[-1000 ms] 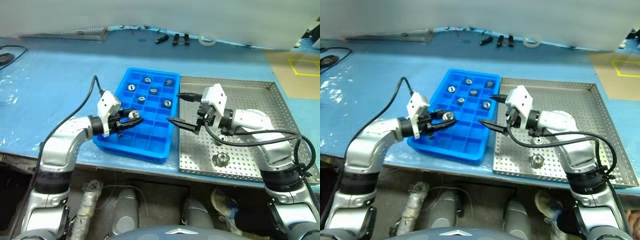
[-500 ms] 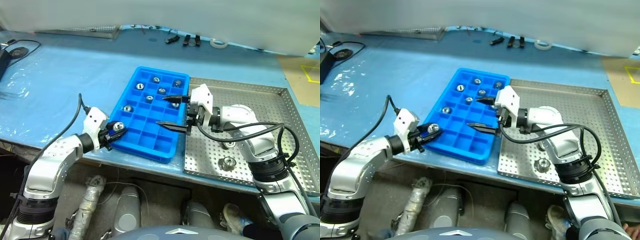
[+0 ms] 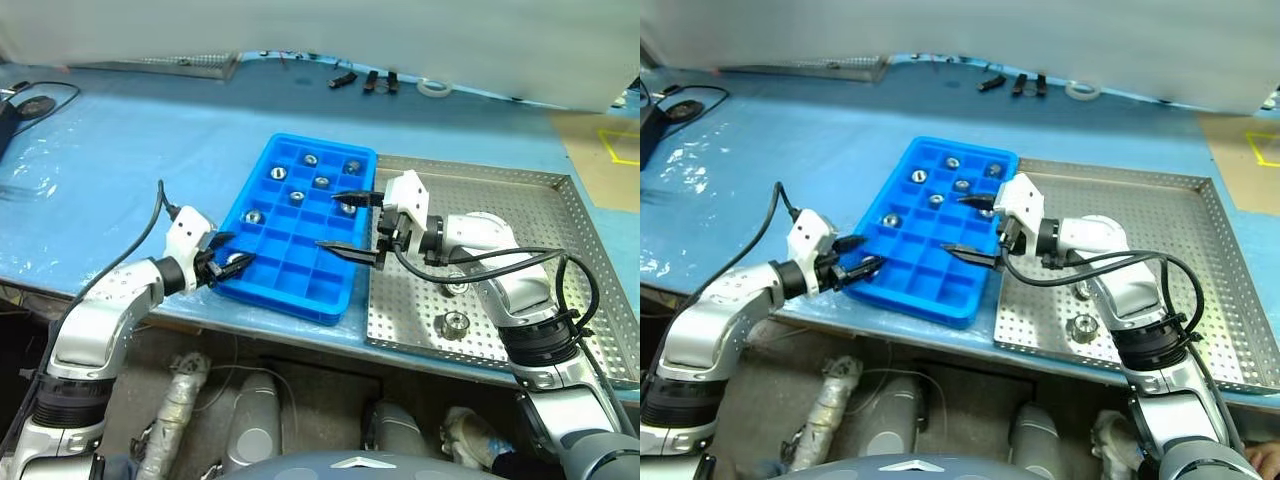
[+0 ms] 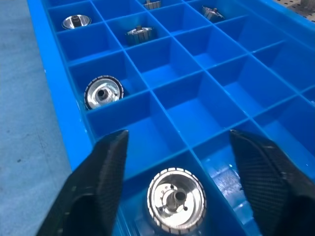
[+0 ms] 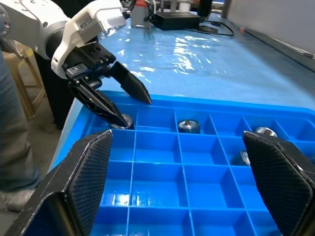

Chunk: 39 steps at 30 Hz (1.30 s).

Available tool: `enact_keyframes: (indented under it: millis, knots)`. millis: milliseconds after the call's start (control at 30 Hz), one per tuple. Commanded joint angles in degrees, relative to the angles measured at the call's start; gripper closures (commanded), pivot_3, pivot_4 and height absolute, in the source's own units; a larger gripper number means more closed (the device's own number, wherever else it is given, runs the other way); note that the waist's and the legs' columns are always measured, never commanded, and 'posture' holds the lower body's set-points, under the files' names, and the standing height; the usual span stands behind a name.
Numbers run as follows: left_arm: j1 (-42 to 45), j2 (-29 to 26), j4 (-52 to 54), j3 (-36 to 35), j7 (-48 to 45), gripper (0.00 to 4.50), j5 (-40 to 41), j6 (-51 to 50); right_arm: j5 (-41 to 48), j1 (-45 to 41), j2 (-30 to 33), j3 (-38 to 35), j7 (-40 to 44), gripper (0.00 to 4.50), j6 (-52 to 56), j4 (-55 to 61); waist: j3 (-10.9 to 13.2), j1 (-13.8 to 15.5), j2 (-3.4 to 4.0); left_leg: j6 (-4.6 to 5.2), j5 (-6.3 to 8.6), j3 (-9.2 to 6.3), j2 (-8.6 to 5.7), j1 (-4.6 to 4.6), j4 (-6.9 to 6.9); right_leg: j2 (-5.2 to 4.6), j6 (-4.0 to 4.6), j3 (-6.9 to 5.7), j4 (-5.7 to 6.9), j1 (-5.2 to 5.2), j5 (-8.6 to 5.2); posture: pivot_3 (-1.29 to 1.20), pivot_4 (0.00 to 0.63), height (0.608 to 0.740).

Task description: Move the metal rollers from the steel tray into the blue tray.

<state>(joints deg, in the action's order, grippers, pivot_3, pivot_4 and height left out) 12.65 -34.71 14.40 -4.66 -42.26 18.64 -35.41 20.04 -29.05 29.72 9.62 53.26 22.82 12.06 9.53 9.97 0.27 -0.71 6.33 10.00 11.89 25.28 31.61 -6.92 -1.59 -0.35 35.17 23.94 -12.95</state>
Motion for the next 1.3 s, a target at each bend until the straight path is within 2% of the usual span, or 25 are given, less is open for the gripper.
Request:
enact_keyframes:
  millis: [33,200,367,567,767,1000,1233,1300]
  knots:
    - [3.2,-0.5,-1.2,0.2,-0.7,0.65,0.3,1.2,-0.1,0.3,-0.2,-1.8,-1.5,0.0,-1.2,2.6,0.0,0.0,0.0,-0.01,-0.01,0.0,0.01,-0.01,0.0,0.02,0.0,0.02,0.04,0.01,0.0,0.22,0.15,0.74]
    - [9.5,0.7,-3.4,2.1,-4.0,0.65,2.8,1.0,0.5,2.3,0.5,-3.5,-4.3,0.0,0.1,5.9,0.0,0.2,0.0,-0.04,-0.03,0.01,-0.05,0.01,0.02,0.05,0.01,0.03,0.12,0.01,0.0,0.14,0.15,0.74]
    - [18.4,4.0,-10.5,8.2,-10.5,0.65,2.8,3.4,2.5,7.2,2.3,-7.1,-7.6,0.0,4.3,13.0,0.0,-0.4,-0.01,-0.05,-0.05,0.05,-0.07,-0.04,0.11,0.08,0.01,0.18,0.21,0.01,0.0,-0.01,0.15,0.74]
    - [31.3,13.4,-28.6,18.1,-18.0,0.65,-2.4,12.8,1.9,18.6,4.0,-14.8,-15.6,0.0,9.3,24.3,0.0,-3.0,-0.03,-0.22,-0.17,0.09,-0.04,-0.04,0.2,0.21,-0.01,0.41,0.25,0.02,0.02,-0.24,0.15,0.74]
    - [39.8,23.7,-45.6,24.2,-26.1,0.65,-6.6,22.7,1.5,31.5,2.8,-23.9,-23.9,0.0,13.5,35.4,-0.1,-6.7,-0.07,-0.08,-0.09,0.15,-0.01,-0.05,0.24,0.28,-0.02,0.46,0.13,0.04,0.01,-0.44,0.15,0.74]
    - [44.4,32.1,-59.2,26.6,-32.2,0.65,-11.1,31.9,1.5,45.0,-1.3,-31.0,-31.6,0.0,16.1,46.8,-0.1,-11.5,-0.05,0.33,0.19,0.31,0.01,-0.07,0.25,0.28,-0.08,0.51,-0.32,-0.06,0.05,-0.63,0.15,0.74]
    - [46.3,36.7,-65.9,27.1,-36.0,0.65,-14.3,36.6,2.9,51.0,-0.9,-28.8,-39.4,0.0,11.0,47.9,-0.1,-14.4,-0.06,0.54,0.33,0.37,-0.06,-0.05,0.39,0.19,-0.17,0.56,-0.47,-0.18,0.01,-0.71,0.15,0.74]
    - [46.5,37.5,-67.4,27.3,-36.3,0.65,-15.4,37.9,3.6,52.2,-0.4,-28.9,-40.8,0.0,10.2,47.9,-0.1,-15.3,-0.07,0.6,0.37,0.37,-0.05,-0.02,0.48,0.19,-0.42,0.56,-0.48,-0.18,-0.14,-0.71,0.15,0.74]
